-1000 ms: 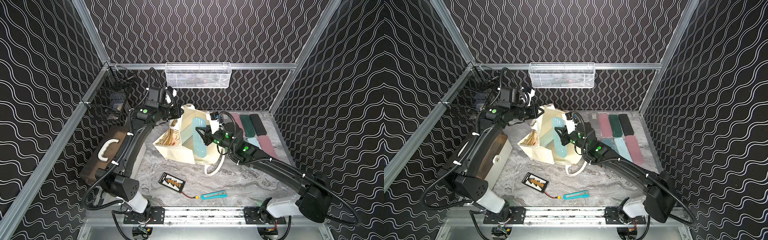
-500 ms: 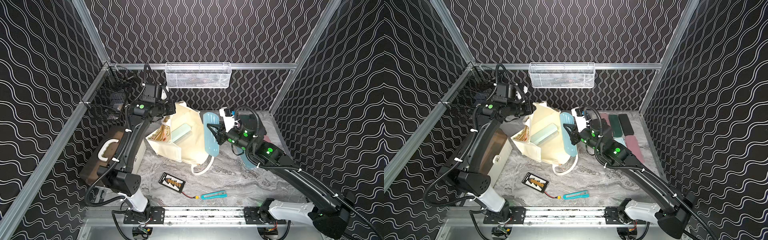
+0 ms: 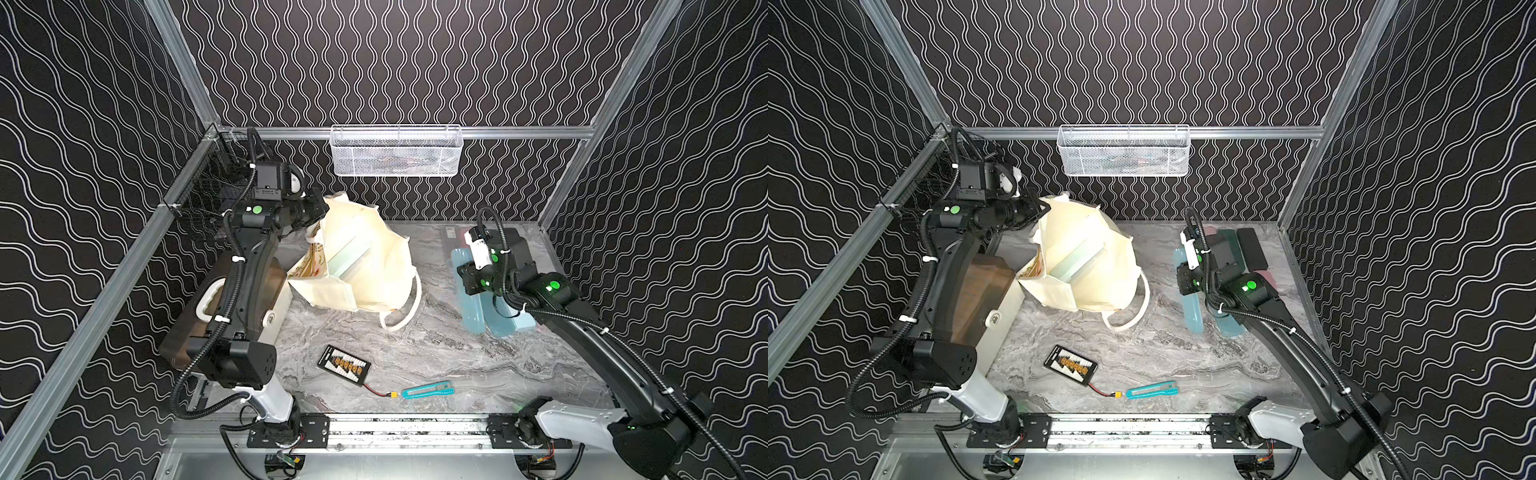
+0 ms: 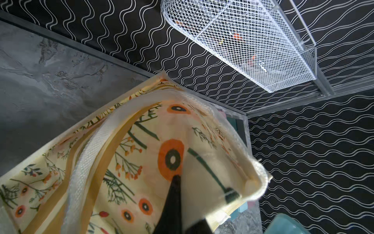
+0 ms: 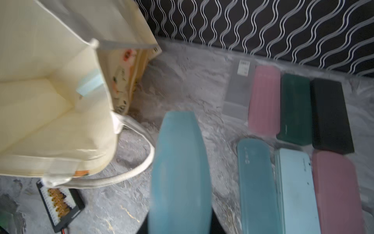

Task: Take out the pencil case from the canvas bag
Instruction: Place the pencil case at the center of the board.

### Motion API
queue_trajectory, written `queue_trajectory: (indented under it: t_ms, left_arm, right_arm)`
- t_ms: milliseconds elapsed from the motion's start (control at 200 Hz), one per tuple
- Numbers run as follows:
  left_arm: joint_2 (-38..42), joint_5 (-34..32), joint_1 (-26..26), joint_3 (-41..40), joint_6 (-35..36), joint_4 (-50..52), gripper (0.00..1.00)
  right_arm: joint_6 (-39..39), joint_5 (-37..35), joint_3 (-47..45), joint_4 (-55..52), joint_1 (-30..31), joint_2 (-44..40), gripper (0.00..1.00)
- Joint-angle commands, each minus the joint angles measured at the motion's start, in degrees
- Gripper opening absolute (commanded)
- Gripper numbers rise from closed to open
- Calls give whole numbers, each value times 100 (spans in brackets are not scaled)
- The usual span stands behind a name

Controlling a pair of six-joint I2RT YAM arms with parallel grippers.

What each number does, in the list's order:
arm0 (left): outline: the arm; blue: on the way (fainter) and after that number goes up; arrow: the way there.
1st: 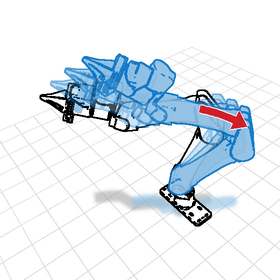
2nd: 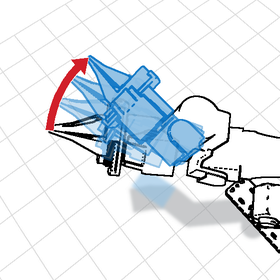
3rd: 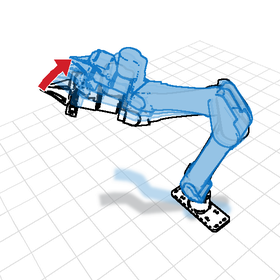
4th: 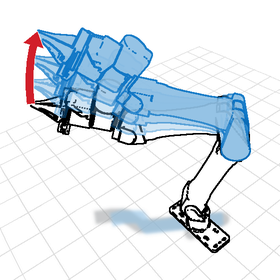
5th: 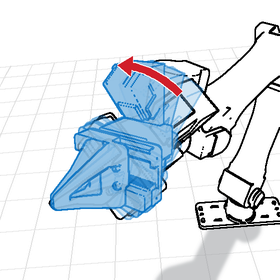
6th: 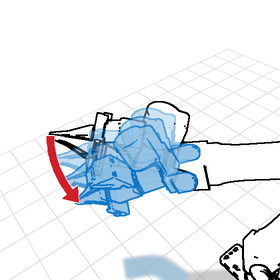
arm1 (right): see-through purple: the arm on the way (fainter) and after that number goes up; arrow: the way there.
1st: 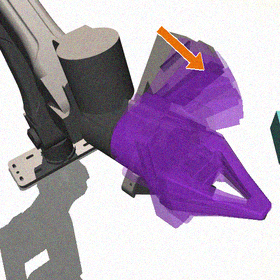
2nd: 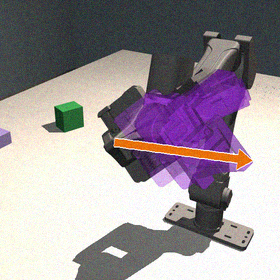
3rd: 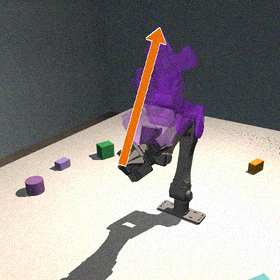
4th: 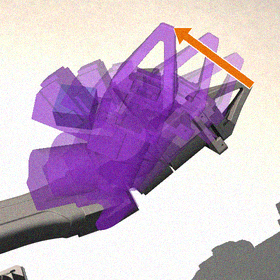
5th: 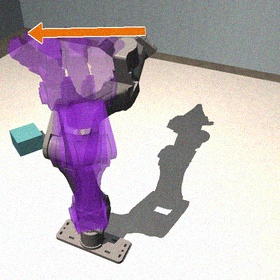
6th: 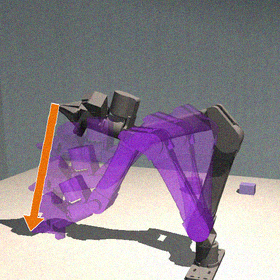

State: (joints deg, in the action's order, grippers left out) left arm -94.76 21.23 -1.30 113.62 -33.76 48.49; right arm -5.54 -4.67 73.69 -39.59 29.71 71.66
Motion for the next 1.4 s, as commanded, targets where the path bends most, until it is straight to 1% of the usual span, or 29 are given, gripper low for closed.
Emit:
queue_trajectory:
  t_ms: [0,115,125,145,270,380,500,726,966,1086,1111,1396]
  left_arm:
    - [160,507,-166,11,-501,-565,0]
    - [261,477,-239,55,-680,-518,0]
    - [268,456,-241,66,-686,-510,0]
    - [274,425,-239,99,-693,-466,0]
    - [363,222,-248,191,-801,-290,0]
    - [499,112,-241,48,-934,-334,0]
    - [564,162,-248,-18,-913,-375,0]
    - [590,113,-247,-28,-779,-275,0]
    - [608,100,-257,-55,-755,-257,0]
    - [612,96,-256,-48,-715,-209,0]
    - [616,100,-257,-64,-720,-218,0]
    - [661,82,-265,-77,-693,-219,0]
  right_arm:
    - [-48,190,190,-746,-220,343,3]
    - [-25,244,357,-1062,-329,886,3]
    - [-26,233,370,-1084,-456,931,3]
    - [-23,210,394,-1116,-513,1027,3]
    - [-20,230,585,-1256,-611,1632,4]
    - [-2,107,864,-1437,-624,2254,4]
    - [35,0,1070,-1486,-625,2902,4]
    - [110,-178,1340,-1305,-642,3689,4]
    - [193,-357,1534,-1269,-721,4285,4]
    - [236,-479,1599,-1253,-785,4392,4]
    - [237,-514,1607,-1250,-790,4565,4]
    - [351,-887,1771,-1287,-1009,4942,4]
